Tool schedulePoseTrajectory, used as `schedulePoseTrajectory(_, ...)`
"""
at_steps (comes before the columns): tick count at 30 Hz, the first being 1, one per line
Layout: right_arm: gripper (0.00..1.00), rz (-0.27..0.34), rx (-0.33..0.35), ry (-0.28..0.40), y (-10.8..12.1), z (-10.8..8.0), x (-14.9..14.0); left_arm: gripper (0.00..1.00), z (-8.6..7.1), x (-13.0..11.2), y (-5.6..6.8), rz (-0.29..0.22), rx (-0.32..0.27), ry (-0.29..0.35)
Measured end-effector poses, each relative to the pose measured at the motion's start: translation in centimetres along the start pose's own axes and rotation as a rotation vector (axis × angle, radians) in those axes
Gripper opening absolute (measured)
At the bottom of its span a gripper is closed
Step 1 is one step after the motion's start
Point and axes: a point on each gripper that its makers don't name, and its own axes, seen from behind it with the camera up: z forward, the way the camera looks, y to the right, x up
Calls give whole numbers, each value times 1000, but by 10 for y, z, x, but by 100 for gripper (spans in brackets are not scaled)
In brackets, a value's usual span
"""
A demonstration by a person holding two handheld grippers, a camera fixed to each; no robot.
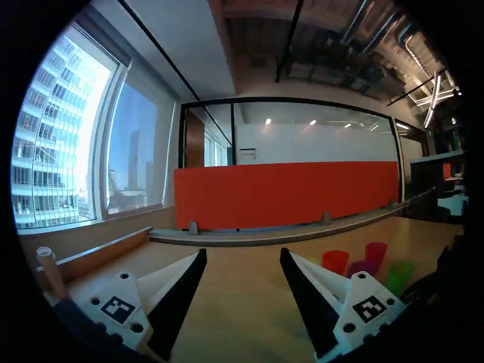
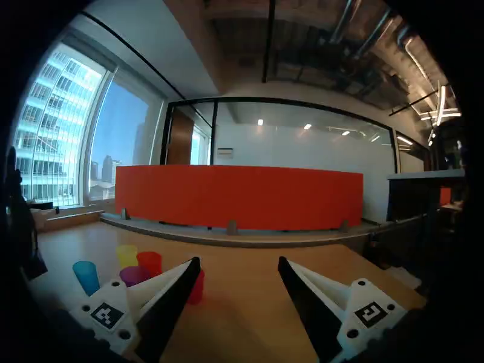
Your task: Pour water
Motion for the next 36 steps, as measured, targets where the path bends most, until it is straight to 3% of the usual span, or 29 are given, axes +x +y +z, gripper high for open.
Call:
schedulePoseTrajectory(17, 100, 43, -9, -2, -4, -4, -4, 89, -4, -35, -9, -3, 14, -21)
schedulePoseTrajectory(27, 100, 24, 5, -18, -13, 0, -6, 90, -5, -49, -11, -19, 2, -18)
schedulePoseTrajectory(36, 100, 45, 10, -11, -16, 2, 0, 90, -5, -59, -12, -10, -3, -26)
